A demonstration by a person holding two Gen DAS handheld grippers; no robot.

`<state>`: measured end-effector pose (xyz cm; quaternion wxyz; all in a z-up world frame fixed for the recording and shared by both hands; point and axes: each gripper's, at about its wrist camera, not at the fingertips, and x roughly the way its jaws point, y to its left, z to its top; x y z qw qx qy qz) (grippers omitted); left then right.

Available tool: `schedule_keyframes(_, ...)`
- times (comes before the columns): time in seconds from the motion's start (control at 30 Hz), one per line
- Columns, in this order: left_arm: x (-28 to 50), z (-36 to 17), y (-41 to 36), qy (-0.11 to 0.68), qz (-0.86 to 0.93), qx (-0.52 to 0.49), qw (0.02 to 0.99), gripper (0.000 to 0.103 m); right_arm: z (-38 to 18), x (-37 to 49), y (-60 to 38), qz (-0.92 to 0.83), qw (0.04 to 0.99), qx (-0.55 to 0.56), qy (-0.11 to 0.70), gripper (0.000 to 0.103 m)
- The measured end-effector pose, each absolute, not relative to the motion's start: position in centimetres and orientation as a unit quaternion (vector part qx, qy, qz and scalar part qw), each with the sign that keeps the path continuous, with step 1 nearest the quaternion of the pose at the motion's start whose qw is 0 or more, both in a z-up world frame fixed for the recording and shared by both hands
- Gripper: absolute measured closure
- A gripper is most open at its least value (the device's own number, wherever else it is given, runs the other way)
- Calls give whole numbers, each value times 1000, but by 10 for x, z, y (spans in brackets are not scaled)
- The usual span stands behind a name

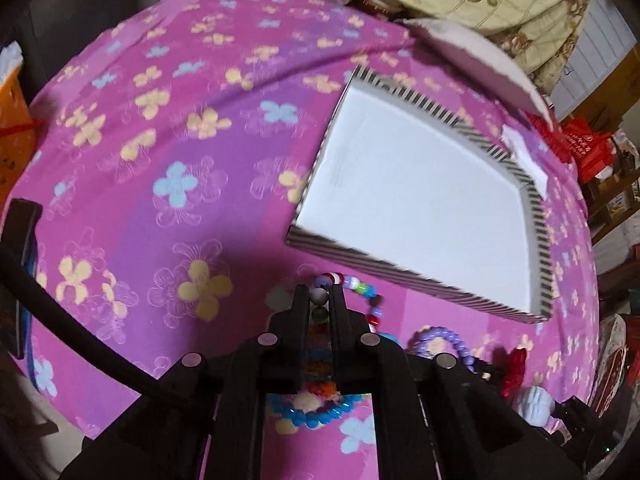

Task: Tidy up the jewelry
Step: 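Carry the scrunchie and bracelet into the white tray and open both tools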

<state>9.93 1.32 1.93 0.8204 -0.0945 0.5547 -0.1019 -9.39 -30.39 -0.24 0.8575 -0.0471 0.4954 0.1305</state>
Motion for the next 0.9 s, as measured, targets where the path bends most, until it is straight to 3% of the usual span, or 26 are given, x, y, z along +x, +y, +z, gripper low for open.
schedule_keyframes(0.53, 105, 94, -8, 502, -122, -80, 853, 78, 58, -59, -321, 92, 895, 15, 436, 63)
schedule_keyframes(0.9, 153, 71, -40, 517, -93, -62, 848, 78, 47, 32, -311, 65, 890, 37, 451, 63)
